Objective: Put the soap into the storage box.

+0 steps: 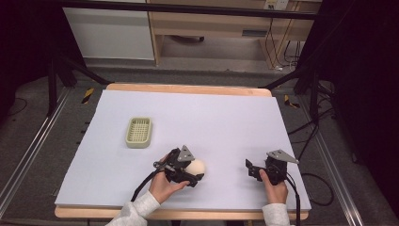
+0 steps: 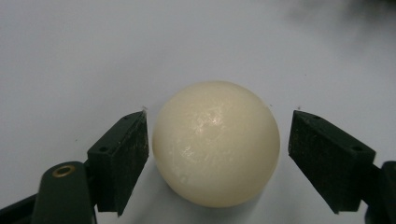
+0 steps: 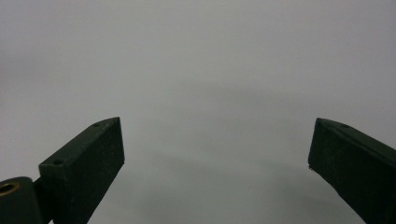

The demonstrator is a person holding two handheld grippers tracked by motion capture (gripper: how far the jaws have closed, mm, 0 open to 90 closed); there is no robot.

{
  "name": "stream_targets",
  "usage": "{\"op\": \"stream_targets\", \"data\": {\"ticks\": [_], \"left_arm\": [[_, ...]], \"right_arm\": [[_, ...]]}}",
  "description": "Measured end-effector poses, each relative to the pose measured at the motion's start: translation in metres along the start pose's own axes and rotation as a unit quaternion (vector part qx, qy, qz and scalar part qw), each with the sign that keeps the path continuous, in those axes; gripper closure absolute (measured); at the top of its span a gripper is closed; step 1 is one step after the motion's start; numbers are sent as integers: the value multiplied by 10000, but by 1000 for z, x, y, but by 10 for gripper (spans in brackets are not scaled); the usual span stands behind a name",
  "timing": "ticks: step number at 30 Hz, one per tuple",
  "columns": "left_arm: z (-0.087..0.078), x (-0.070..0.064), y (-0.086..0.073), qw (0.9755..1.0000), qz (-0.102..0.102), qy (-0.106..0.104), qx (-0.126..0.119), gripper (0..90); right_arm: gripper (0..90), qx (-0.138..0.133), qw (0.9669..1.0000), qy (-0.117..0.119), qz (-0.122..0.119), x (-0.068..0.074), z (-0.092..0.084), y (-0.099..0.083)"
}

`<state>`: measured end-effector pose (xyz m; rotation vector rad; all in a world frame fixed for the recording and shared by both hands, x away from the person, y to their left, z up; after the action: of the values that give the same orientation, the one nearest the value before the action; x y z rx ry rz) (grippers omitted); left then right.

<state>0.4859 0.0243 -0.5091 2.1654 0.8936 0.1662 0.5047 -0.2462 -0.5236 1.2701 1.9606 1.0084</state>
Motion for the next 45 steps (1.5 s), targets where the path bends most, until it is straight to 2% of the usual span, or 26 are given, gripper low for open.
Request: {"op": "stream_targets", "data": {"ticks": [21,25,41,45], "left_arm": [[14,2,-4,9998,18,60,184,206],[15,2,-4,9998,40,97,179,231],[15,1,-3,9997,88,139,173,237],[14,1,-3,9994,151,147,261,238]], "right_arm": [[40,6,10000,5,14,0,0,0],[40,11,10000,10,21,0,0,0],[41,15,10000,19,19,0,0,0],[41,14,10000,23,24,0,0,0]]}}
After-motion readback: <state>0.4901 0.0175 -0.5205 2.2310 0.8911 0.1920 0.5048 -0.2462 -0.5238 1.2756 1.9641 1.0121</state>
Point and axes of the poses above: each handheld gripper's, and its own axes: z roughly forward along the jaws, y roughly out of its top, x roughly to its left, the point moved 7 cm from there along z, roughly forward along the jaws, and after that the axes turned 10 degrees about -z, right-handed, at the moved point
